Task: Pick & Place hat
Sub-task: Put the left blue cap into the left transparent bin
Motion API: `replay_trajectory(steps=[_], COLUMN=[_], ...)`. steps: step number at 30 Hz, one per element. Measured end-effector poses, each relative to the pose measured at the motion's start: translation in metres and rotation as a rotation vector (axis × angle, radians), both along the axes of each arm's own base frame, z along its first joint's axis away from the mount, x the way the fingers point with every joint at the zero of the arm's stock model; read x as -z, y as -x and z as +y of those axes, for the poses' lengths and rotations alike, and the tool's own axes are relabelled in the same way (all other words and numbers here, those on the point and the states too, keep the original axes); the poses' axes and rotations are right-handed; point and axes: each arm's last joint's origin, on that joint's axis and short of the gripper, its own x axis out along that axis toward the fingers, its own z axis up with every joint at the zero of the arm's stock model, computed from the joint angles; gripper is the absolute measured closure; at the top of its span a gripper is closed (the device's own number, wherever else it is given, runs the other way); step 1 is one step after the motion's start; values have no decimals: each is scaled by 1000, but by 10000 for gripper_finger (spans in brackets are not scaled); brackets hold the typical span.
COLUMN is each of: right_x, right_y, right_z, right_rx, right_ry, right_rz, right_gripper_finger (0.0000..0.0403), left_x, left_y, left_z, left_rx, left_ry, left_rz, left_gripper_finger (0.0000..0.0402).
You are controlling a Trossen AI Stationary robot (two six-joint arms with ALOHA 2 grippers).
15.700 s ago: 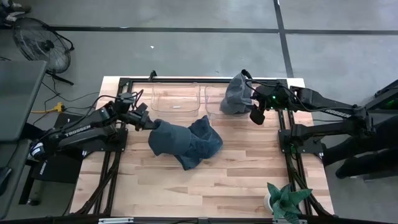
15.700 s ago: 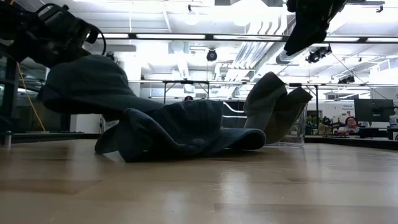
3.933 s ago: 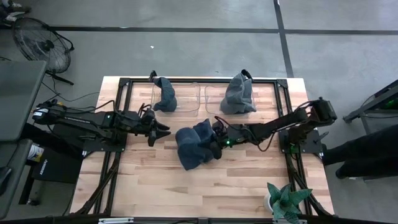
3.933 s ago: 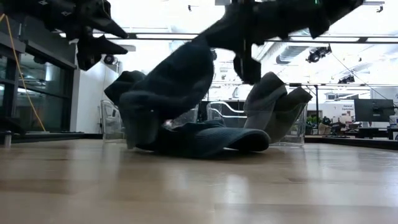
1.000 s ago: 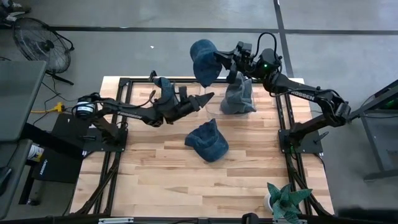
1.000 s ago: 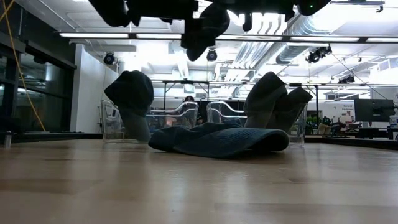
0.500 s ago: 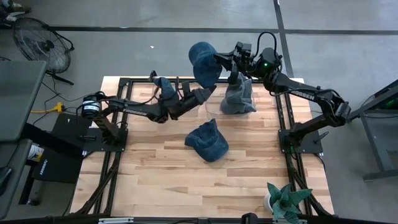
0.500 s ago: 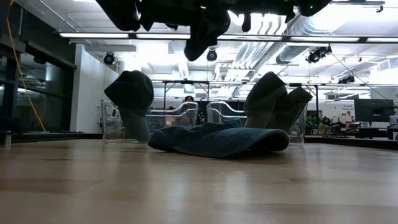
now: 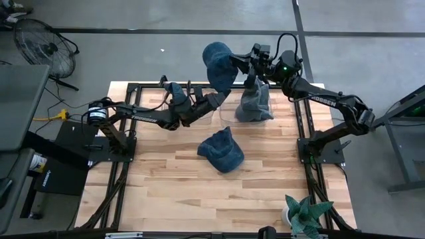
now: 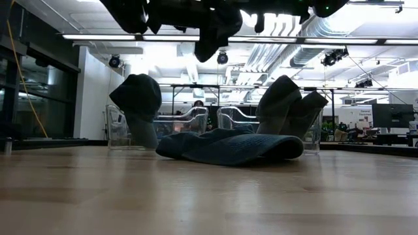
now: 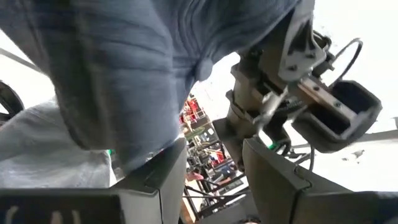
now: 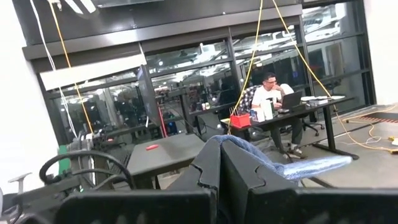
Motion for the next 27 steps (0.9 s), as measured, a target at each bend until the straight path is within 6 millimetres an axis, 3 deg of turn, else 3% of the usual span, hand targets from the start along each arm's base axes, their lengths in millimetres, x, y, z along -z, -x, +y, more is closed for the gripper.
replay_trajectory(steps=[18, 27], right_x=[1, 2], right_y=[-11, -8], right_z=[18, 13], right_rx=[-125, -104], right_ry=[-48, -110], right_rz=[8, -4], right_gripper_finger=[403, 403], left_x=[0, -6], left_y=[3, 6], left_z=[4, 4], left_rx=[-158, -212], left_ry=[1, -63], left_rz=[19, -4], left_gripper_finger=[245, 245])
